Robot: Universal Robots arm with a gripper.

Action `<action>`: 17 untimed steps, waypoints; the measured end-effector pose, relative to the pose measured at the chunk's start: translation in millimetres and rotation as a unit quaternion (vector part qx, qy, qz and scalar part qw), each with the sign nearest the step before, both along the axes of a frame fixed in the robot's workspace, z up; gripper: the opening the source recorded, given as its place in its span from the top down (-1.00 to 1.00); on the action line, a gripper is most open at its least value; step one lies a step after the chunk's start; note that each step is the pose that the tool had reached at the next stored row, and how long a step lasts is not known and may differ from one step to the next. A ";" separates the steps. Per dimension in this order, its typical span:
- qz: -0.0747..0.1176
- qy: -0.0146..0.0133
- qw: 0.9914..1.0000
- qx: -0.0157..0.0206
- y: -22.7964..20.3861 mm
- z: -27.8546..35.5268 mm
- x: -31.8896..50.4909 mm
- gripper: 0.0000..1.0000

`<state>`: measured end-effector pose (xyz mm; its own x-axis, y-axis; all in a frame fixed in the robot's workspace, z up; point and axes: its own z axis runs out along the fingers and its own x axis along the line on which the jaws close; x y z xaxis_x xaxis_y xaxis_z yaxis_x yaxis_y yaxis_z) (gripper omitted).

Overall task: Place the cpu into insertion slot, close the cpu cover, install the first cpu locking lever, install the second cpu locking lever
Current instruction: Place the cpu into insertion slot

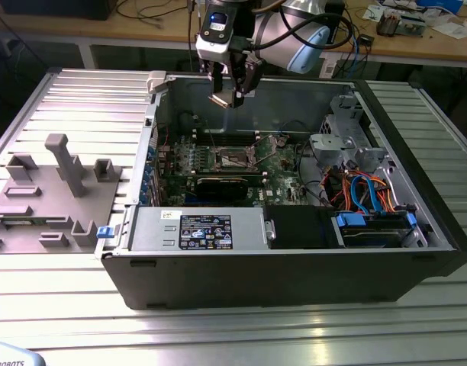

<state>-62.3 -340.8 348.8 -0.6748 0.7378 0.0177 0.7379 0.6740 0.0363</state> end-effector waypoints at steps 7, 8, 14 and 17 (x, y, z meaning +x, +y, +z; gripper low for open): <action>-0.003 0.000 1.000 0.000 0.0 0.0 0.0 -0.09; -0.003 0.000 1.000 0.000 0.0 0.0 0.0 -0.09; -0.005 0.000 1.000 0.000 0.0 0.0 0.0 -0.09; -0.006 0.000 1.000 0.000 0.0 0.0 0.0 -0.09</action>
<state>-62.3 -340.8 348.8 -0.6654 0.7463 0.0178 0.7464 0.6645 0.0363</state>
